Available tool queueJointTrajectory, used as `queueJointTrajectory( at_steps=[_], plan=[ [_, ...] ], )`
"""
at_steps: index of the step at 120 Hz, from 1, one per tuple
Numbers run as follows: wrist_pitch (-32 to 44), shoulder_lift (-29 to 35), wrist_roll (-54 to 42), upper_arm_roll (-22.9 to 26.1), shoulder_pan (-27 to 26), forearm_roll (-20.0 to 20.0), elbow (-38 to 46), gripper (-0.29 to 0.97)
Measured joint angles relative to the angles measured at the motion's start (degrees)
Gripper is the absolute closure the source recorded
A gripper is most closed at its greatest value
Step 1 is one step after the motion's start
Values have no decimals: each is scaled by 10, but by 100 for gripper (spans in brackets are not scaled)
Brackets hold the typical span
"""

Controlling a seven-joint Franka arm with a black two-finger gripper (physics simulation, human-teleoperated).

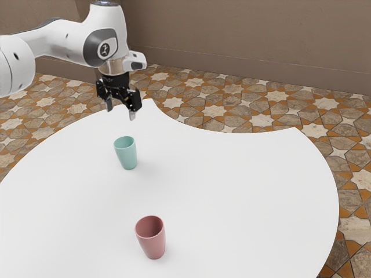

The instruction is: Place the left cup onto the right cup

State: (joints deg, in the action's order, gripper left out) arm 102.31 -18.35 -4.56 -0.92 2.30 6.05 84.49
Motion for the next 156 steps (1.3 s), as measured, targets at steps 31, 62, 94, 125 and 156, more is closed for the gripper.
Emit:
queueJointTrajectory(
  at_steps=[31, 62, 94, 125, 156],
  plan=[
    [36, -31, -7, -3, 4, -1, 0, 0],
    [66, -62, -18, -17, 6, -9, 0, 0],
    [96, -90, -34, -25, 9, -19, 0, 0],
    [123, -111, -47, -26, 9, -25, 0, 0],
    [140, -129, -56, -26, 10, -32, 0, 0]
  ],
)
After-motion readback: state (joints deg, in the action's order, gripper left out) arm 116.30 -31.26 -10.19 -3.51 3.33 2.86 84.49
